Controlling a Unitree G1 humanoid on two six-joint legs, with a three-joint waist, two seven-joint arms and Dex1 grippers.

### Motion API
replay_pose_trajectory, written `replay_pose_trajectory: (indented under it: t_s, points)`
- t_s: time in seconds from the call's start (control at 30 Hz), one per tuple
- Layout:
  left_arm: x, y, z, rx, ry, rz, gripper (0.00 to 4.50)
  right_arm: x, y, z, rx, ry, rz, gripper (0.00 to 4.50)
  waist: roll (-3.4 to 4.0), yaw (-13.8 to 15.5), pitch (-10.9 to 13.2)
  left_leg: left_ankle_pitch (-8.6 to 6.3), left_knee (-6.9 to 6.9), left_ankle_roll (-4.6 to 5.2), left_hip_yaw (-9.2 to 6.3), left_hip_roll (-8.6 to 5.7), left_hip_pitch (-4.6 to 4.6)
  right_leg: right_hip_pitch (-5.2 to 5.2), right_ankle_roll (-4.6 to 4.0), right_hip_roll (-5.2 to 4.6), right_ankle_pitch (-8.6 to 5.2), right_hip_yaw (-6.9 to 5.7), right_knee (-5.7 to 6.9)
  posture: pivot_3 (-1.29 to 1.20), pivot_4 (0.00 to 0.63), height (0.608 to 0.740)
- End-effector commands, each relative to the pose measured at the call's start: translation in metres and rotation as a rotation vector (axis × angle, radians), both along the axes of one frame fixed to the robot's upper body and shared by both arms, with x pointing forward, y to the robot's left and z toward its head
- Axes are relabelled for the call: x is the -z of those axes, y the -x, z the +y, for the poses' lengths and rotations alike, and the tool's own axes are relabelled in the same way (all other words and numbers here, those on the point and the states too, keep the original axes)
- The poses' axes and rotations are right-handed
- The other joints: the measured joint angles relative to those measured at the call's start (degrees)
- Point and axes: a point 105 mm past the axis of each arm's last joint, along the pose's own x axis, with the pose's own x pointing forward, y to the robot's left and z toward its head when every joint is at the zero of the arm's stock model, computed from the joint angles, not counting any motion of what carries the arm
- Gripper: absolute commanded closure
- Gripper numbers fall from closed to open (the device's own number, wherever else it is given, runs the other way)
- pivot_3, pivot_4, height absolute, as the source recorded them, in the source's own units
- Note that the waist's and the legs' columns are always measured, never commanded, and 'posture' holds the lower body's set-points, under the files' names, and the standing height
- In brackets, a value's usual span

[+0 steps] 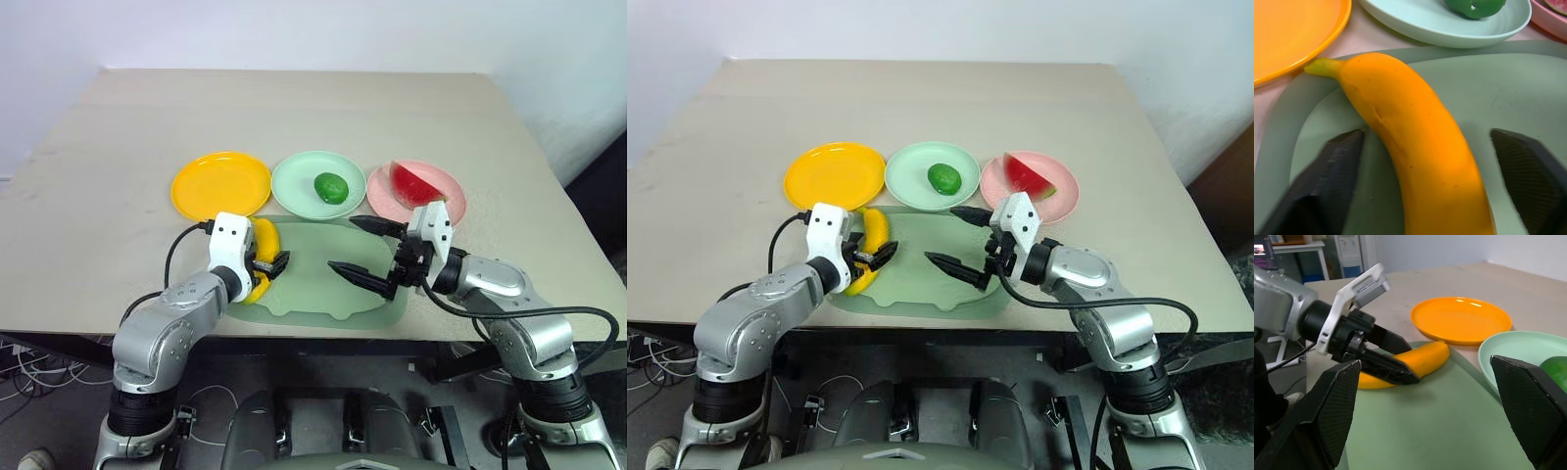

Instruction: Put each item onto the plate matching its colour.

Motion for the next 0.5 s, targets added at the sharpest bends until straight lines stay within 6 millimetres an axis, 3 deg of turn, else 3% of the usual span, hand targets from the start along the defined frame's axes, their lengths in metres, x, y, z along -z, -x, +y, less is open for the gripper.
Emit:
replay_pose_trajectory:
  t_s: [0.03, 0.17, 0.37, 0.5]
  points:
    - [0.000, 0.005, -0.004, 0.040, -0.001, 0.015, 1.60, -0.006, 0.002, -0.001, -0.006, 0.000, -0.047, 0.00, 0.00, 0.00, 0.00, 0.00, 0.00, 0.00, 0.00, 0.00, 0.00, 0.00, 0.00, 0.00, 0.00, 0.00, 0.00, 0.00, 0.150, 0.695]
    - [-0.002, 0.007, -0.006, 0.057, 0.005, 0.025, 2.71, -0.002, 0.002, -0.006, -0.001, 0.007, -0.050, 0.00, 0.00, -0.01, 0.00, 0.00, 0.00, -0.01, -0.02, 0.00, 0.04, 0.05, 0.00, 0.00, 0.00, -0.01, 0.00, 0.00, 0.150, 0.695]
    - [-0.024, 0.017, -0.015, 0.141, 0.039, -0.094, 2.73, -0.005, 0.003, -0.011, -0.003, -0.006, -0.056, 0.00, 0.00, -0.07, 0.00, 0.00, 0.00, -0.01, -0.02, 0.00, 0.02, 0.02, 0.00, 0.00, 0.00, -0.01, 0.00, 0.00, 0.150, 0.695]
    - [-0.049, 0.013, -0.004, 0.110, 0.120, -0.234, 2.73, -0.002, 0.001, -0.011, -0.011, -0.002, -0.042, 0.00, 0.00, -0.02, 0.00, 0.01, 0.00, -0.02, -0.02, 0.01, 0.02, 0.01, -0.01, 0.00, 0.00, -0.02, 0.01, 0.00, 0.150, 0.695]
